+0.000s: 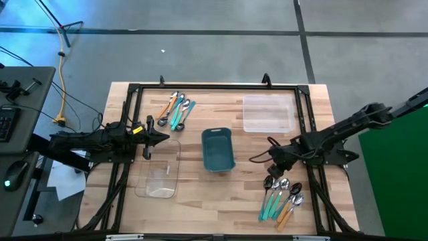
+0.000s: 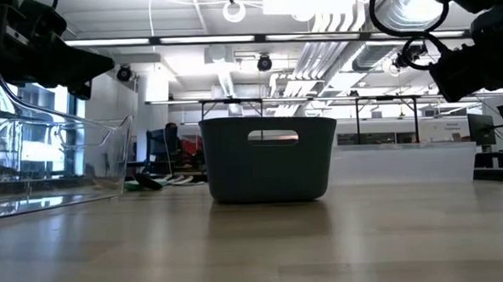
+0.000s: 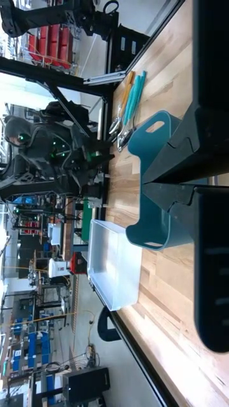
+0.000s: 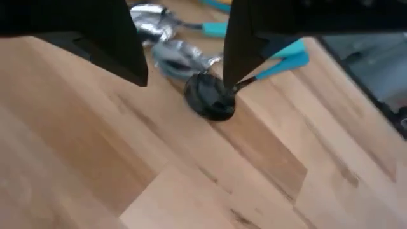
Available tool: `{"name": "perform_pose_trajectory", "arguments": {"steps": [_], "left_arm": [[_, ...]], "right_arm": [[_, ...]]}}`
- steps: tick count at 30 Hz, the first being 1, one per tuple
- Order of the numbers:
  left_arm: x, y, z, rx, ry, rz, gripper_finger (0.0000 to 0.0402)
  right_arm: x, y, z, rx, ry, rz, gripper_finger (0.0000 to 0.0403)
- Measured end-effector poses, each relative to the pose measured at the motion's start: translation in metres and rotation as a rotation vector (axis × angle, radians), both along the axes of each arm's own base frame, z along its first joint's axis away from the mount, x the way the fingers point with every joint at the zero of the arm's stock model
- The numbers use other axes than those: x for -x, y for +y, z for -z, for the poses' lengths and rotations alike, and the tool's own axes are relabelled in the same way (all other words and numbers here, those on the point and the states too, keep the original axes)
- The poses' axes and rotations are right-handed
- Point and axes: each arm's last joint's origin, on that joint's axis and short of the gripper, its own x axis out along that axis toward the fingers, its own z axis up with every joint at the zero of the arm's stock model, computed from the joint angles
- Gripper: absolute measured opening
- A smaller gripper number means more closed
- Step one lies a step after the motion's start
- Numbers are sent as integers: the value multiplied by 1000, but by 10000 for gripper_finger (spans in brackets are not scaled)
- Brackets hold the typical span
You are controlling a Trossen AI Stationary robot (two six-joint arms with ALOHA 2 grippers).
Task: Sort silverware by color (type)
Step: Put the blue spoon into the transparent bin
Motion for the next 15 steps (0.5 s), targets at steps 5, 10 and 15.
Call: {"name": "perform_pose_trajectory", "arguments": {"steps": [5,10,15], "left_arm": [[0,0,0,0,0,0,0],[0,0,0,0,0,0,0],[0,0,0,0,0,0,0]], "right_arm": [[-6,1,7,42,-10,-79,203],[-16,6,18,13,-8,-136,204],[-23,9,28,10,9,-147,204]]}}
